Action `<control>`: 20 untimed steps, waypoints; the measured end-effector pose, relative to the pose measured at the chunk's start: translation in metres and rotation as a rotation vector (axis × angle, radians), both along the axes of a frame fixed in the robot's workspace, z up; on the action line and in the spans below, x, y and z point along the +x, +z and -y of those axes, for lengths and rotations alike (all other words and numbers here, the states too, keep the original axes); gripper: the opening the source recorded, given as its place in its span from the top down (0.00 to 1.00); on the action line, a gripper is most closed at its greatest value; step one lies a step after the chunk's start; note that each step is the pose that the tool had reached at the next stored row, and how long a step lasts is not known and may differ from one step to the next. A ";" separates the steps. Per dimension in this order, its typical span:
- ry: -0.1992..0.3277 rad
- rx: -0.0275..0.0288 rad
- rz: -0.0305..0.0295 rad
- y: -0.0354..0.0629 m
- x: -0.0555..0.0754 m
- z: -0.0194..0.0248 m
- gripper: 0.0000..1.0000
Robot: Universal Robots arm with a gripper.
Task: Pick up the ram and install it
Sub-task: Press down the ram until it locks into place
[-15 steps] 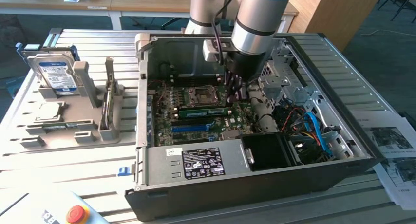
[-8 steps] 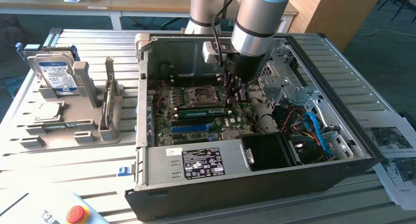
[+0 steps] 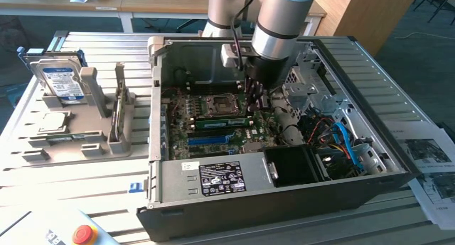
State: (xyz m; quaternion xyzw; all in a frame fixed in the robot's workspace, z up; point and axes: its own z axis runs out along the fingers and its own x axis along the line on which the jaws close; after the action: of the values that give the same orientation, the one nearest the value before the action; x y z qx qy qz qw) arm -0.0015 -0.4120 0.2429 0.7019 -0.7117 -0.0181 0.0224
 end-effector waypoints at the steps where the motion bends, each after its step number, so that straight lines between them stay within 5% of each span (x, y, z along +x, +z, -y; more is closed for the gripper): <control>1: 0.000 0.0000 0.0000 0.0000 0.000 0.0000 0.90; 20: 0.000 -0.0002 -0.0009 -0.0099 0.003 0.0000 0.90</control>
State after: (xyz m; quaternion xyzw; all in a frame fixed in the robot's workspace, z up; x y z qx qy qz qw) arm 0.0016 -0.4120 0.2331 0.7019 -0.7117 -0.0183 0.0228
